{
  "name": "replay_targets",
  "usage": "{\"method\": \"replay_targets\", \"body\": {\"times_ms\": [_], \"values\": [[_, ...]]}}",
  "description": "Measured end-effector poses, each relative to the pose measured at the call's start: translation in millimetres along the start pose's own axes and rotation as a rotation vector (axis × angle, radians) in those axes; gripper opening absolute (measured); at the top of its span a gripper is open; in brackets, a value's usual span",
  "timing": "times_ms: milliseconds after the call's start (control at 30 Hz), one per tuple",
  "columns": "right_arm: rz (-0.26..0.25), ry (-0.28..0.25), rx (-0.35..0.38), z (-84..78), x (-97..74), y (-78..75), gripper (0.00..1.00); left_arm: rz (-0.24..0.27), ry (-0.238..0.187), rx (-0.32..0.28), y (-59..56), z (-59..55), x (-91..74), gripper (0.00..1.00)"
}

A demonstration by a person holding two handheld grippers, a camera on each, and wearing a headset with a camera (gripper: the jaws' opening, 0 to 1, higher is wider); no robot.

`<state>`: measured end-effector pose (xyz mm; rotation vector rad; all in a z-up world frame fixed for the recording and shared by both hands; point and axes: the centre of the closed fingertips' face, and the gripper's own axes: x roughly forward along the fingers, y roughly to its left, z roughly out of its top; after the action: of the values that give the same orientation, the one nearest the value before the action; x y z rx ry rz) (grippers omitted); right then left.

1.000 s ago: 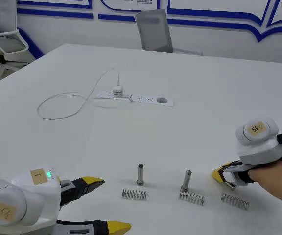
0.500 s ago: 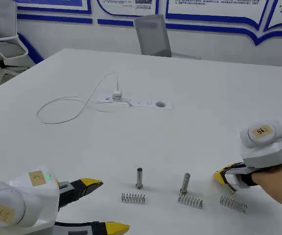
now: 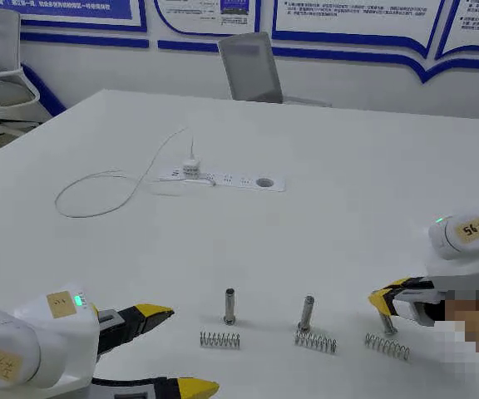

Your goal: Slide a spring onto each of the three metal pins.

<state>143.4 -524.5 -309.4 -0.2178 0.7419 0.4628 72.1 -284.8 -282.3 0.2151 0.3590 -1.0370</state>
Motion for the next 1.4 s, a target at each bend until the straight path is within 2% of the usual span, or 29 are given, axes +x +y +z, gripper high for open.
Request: {"method": "replay_targets", "body": {"times_ms": [700, 1400], "values": [[-0.009, -0.065, 0.003, -9.1, -19.5, 11.4, 0.09, 0.000, -0.005, 0.006, -1.9, 2.1, -1.0, 0.64], [-0.008, -0.069, -0.009, -11.4, -24.4, 14.7, 0.10, -0.008, -0.007, 0.005, -3.9, 2.8, 1.7, 0.64]]}}
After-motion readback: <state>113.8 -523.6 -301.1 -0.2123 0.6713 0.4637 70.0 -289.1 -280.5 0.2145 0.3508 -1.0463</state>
